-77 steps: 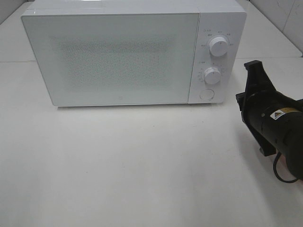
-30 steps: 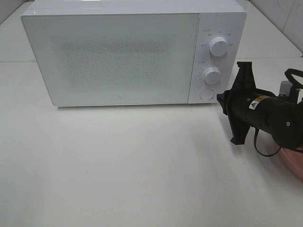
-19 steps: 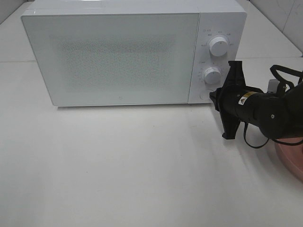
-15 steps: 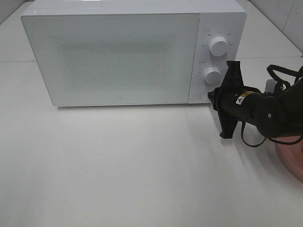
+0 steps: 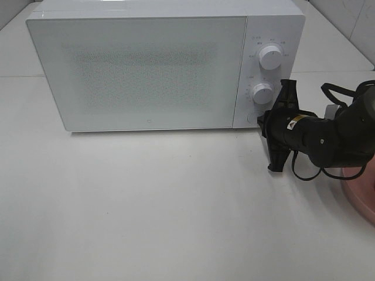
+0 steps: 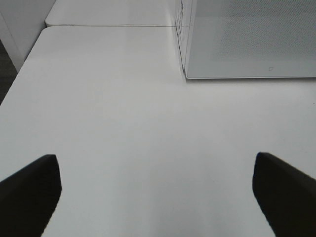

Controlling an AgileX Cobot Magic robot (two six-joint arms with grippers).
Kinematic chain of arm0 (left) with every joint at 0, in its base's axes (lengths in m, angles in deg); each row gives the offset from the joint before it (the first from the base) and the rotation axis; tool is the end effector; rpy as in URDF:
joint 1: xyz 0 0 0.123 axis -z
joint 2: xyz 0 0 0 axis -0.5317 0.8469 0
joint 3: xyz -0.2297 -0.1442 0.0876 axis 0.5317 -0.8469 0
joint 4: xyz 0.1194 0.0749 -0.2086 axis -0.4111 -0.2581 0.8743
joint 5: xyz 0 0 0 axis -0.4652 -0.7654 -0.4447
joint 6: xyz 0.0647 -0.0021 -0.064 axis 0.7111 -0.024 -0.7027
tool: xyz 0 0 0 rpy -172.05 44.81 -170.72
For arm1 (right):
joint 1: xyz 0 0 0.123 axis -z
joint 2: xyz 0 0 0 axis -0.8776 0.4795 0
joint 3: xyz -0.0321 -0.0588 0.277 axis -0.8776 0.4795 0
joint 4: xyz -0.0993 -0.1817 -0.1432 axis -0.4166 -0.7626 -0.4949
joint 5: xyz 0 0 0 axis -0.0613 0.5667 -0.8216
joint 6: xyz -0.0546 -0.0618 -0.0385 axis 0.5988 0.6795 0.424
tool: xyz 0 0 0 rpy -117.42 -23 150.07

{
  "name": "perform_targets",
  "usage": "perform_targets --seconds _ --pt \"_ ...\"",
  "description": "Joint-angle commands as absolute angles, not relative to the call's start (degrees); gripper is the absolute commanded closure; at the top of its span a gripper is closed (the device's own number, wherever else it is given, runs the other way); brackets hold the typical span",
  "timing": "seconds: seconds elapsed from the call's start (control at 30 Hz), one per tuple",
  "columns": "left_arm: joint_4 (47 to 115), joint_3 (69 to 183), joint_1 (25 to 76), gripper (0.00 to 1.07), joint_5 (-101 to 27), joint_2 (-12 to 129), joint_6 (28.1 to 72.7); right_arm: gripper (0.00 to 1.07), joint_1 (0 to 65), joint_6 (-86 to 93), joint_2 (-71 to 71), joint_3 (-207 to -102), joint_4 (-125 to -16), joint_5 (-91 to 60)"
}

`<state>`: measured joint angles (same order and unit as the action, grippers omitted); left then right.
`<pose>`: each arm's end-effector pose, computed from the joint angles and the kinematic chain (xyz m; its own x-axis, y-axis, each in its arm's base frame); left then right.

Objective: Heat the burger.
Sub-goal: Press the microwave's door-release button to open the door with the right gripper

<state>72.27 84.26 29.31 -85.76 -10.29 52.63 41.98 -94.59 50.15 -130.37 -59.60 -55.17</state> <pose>-0.0041 -0.0083 0.2776 -0.4396 0.0316 -0.8977 0.0545 0.9985 0.0085 0.3394 0.1063 0.0815 -0.1176 0.9848 0.1274 0.4747 -0.0569 0.8783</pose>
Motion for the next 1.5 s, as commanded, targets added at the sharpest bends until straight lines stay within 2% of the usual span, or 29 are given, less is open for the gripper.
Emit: perform_targets --seconds 0.03,0.77,1.5 --pt "72.5 84.3 29.1 0.06 -85.1 -11.8 52.2 1.07 42.2 -95.0 50.2 -131.0 -58.6 -57.0" --pt "72.5 84.3 29.1 0.06 -85.1 -11.8 52.2 1.07 42.2 -96.7 50.0 -131.7 -62.3 -62.9" --pt "72.5 84.3 29.1 0.06 -85.1 -11.8 52.2 1.07 42.2 -89.1 51.5 -137.4 -52.1 -80.8"
